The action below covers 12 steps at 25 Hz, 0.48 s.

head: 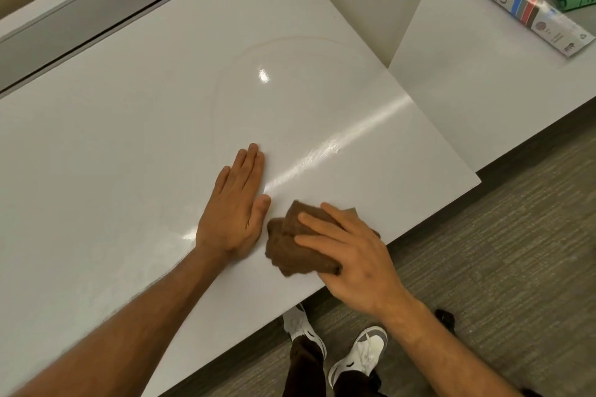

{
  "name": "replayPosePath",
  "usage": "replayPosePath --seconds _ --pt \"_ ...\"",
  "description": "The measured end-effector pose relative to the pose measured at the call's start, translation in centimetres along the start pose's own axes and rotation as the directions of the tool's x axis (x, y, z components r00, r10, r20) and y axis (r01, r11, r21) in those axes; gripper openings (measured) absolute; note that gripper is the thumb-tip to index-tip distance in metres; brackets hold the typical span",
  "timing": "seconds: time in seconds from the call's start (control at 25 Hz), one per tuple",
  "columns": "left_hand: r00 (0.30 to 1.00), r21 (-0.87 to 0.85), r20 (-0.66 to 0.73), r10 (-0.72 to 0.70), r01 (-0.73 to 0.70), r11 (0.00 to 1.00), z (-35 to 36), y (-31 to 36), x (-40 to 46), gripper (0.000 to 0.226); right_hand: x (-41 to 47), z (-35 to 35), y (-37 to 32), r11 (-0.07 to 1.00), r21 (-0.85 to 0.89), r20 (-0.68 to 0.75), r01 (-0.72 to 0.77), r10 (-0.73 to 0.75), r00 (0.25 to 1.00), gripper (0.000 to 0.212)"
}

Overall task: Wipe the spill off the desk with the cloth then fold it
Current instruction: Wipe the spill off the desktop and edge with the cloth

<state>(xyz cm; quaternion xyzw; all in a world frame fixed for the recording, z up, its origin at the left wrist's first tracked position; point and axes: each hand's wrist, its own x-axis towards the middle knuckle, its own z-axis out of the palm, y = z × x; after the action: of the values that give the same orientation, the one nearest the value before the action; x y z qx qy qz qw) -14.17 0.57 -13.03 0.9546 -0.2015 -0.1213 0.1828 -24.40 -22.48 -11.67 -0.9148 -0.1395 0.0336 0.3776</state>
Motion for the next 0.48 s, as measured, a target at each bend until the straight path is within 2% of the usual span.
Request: replayPosePath --seconds 0.04,0.12,0.16,0.2,0.28,0.36,0.44,0.48 --pt "1.0 0.016 0.003 -0.005 0.005 1.0 0.0 0.0 0.0 0.068 0.0 -0.7 0.1 0.991 0.125 0.015 -0.052 0.051 0.999 0.056" --pt "1.0 0.051 0.005 -0.01 0.01 0.999 -0.1 0.1 0.0 0.07 1.5 -2.9 0.1 0.857 0.468 0.034 -0.215 0.225 0.974 0.067" --pt "1.0 0.062 0.003 -0.01 0.009 0.998 -0.2 0.2 0.0 0.07 3.2 -4.3 0.3 0.783 0.57 0.011 -0.249 0.295 0.955 0.069" --pt "1.0 0.065 0.005 -0.005 0.005 0.998 -0.2 0.2 0.1 0.07 5.3 -5.7 0.6 0.769 0.598 -0.075 -0.226 0.334 0.939 0.067" --pt "1.0 0.065 0.003 -0.002 0.002 0.998 -0.2 0.2 0.0 0.069 10.5 -8.5 1.4 0.842 0.521 -0.32 -0.136 0.341 0.884 0.057" --pt "1.0 0.07 0.002 0.0 0.0 0.998 -0.2 0.2 0.1 0.068 16.0 -10.4 2.4 0.885 0.454 -0.487 -0.098 0.339 0.805 0.05" --pt "1.0 0.078 0.003 0.004 -0.004 0.997 -0.3 0.2 0.1 0.068 20.6 -10.6 3.8 0.912 0.384 -0.519 -0.145 0.344 0.783 0.053" --pt "1.0 0.083 0.001 0.006 -0.006 0.997 -0.2 0.2 0.1 0.068 22.3 -10.1 4.6 0.926 0.308 -0.479 -0.217 0.348 0.806 0.055"
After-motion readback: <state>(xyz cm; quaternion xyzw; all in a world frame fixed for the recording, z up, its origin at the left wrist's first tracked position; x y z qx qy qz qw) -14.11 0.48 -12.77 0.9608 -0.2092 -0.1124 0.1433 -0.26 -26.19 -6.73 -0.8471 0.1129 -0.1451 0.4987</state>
